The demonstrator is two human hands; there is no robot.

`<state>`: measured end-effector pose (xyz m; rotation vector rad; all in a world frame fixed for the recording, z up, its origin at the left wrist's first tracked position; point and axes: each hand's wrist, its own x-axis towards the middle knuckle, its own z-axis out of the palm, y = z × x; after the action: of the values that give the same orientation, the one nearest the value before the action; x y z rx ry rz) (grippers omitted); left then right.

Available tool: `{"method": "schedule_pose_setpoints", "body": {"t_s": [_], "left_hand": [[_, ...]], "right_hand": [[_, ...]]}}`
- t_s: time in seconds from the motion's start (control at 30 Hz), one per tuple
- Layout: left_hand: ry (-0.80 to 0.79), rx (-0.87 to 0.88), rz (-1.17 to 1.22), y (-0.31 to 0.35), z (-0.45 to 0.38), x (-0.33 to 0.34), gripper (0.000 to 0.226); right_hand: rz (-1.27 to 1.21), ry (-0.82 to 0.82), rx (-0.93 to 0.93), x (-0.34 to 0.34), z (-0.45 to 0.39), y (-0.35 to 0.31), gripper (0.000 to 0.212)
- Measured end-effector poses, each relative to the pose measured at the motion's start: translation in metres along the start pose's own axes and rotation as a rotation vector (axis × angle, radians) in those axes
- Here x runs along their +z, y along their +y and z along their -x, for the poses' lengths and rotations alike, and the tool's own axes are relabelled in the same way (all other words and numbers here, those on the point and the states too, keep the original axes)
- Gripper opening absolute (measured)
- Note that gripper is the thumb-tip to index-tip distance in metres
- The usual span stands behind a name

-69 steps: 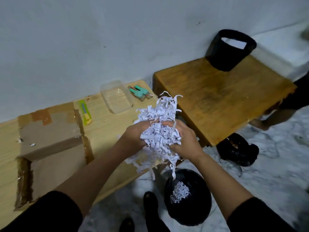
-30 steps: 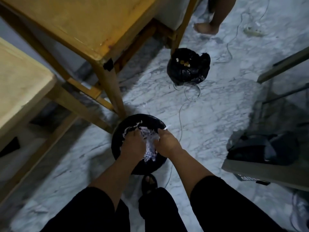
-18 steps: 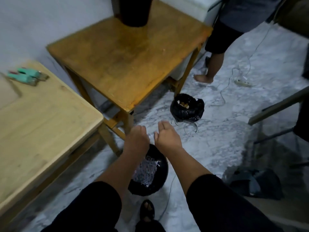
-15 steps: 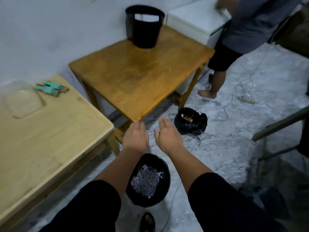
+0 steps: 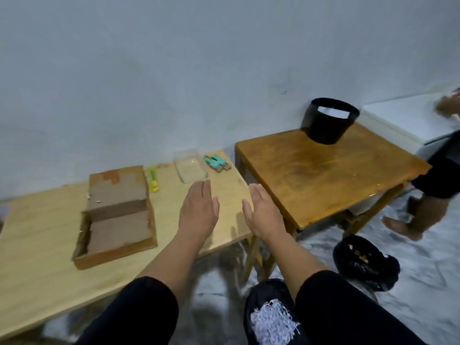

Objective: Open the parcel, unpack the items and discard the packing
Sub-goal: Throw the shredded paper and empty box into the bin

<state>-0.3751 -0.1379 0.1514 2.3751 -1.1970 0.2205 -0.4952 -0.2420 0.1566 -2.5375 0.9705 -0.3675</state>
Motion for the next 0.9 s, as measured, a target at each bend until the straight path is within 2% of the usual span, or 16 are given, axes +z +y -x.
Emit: {"method": "schedule_pose_setpoints", "body": {"t_s": [0.13,0.27,0.43,0.53,0.63,0.73,0.9], "left_hand": [[0.026,-0.109,-0.02,-0.097,0.034,-0.027,0.051],[0.037,-0.311,-0.062,-0.177,0.074,-0.039,0.063],[-0.005,-0.511,0.121,-0.252,0.119,-0.033,0.081],[-0.045,-0.6,0.18,-0.28,0.134,-0.022,0.09],[-0.019,-0.616,0.18,-0.299,0.139,-0.003,0.106],[-0.073,-0.653,0.298,-0.304,0.13,0.001,0.098],[0.023,-0.617,0.356,-0.307,0.123,0.008,0.086]], "right_hand": [[-0.055,-0.09,-0.036,0.052,0.004,-0.064,0.056],[-0.148,-0.176,-0.042,0.11,0.008,-0.116,0.063],[-0.257,-0.267,-0.011,0.172,0.014,-0.153,0.076],[-0.327,-0.308,0.045,0.203,0.008,-0.156,0.084],[-0.376,-0.32,0.099,0.227,0.001,-0.154,0.09],[-0.41,-0.312,0.113,0.243,-0.007,-0.152,0.091],[-0.512,-0.295,0.148,0.252,-0.01,-0.154,0.087]]}}
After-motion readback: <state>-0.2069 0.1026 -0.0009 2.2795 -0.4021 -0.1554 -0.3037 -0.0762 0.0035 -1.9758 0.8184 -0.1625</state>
